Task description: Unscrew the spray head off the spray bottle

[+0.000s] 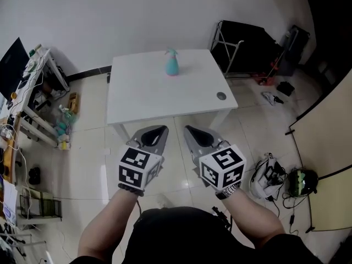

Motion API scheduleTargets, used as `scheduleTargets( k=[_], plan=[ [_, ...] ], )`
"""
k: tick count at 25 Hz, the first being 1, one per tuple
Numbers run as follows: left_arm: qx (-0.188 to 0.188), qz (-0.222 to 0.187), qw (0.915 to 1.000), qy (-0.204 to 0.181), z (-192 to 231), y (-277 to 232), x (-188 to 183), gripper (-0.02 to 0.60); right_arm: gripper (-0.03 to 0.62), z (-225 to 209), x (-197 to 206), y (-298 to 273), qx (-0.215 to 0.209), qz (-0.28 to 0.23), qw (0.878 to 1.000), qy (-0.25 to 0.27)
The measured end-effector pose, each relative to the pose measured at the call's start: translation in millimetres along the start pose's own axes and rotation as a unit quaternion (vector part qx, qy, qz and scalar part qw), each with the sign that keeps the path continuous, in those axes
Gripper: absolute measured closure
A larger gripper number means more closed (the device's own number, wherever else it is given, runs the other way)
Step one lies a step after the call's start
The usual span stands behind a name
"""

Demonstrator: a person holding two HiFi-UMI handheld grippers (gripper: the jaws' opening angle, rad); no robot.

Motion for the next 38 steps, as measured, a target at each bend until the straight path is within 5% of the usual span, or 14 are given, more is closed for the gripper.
scheduleTargets(
  k=[17,38],
  plan=[
    [0.014,0.001,0.9999,0.008,51.2,-31.9,-3.8,0.565,0.603,-14.3,-8.3,-52.6,0.011,0.013,1.000,0.000],
    [-0.031,0.035,0.9989,0.005,57.5,-162.3,-34.7,0.565,0.603,-156.0,-22.9,-89.9,-0.035,0.015,0.999,-0.017]
  ],
)
Point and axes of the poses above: the fingertips, and each gripper's own axes: y backward along the fingers, z to its left, x out of its underside, the point moved 7 cm from there along y, backward along the fingers, and after that the axes turned 7 degrees about -x, right-handed, at the moved point
